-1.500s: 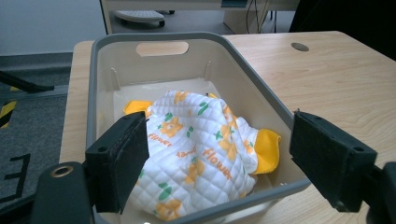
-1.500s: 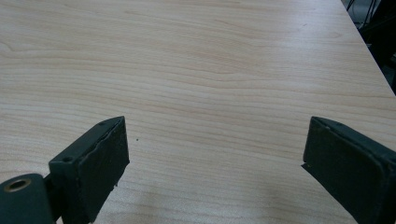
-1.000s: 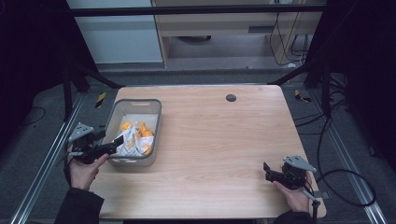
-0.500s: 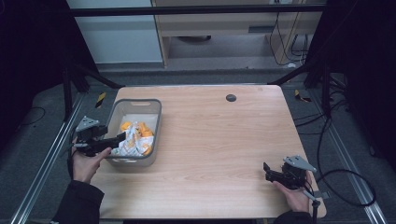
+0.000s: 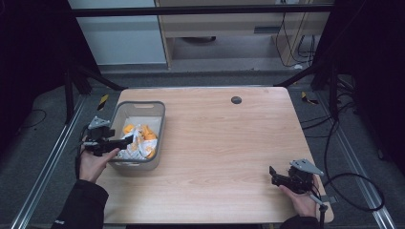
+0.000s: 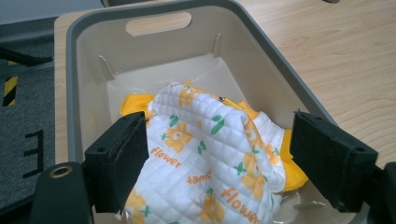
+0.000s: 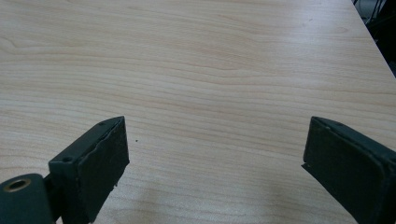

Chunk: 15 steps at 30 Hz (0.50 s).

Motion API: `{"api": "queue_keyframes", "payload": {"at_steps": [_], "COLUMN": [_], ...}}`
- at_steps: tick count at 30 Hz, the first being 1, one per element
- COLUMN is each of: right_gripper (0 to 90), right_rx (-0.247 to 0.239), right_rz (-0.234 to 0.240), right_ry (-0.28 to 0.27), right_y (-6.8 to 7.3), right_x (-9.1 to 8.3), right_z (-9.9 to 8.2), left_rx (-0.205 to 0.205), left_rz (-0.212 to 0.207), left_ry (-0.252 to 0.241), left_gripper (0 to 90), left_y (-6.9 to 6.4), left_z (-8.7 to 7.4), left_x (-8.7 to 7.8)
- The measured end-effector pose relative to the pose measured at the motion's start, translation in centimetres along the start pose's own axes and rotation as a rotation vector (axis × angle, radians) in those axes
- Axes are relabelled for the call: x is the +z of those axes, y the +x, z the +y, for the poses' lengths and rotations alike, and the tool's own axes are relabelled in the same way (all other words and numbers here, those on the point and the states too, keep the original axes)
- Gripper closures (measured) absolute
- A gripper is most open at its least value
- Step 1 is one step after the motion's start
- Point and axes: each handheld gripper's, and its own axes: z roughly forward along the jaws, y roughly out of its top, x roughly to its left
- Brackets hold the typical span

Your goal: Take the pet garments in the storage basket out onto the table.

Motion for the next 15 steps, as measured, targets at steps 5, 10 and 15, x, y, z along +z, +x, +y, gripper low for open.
{"api": "queue_keyframes", "payload": {"at_steps": [5, 10, 15], "right_gripper": [6.8, 6.7, 6.7], "right_rx": [-0.001, 0.001, 0.002], "right_rz": [0.000, 0.003, 0.003], "right_ry": [0.000, 0.003, 0.005], "right_y": [0.0, 0.0, 0.0], "right_x": [0.0, 0.0, 0.0], "right_z": [0.0, 0.0, 0.0], "left_rx": [0.018, 0.037, 0.040], "left_rz": [-0.003, 0.001, -0.001], "left_ry": [0.035, 0.065, 0.091], "left_gripper": [18.9, 18.9, 19.2], "left_y": [-0.5, -0.8, -0.9], "left_z": [0.2, 0.4, 0.5], "left_x": [0.6, 1.2, 1.7]}}
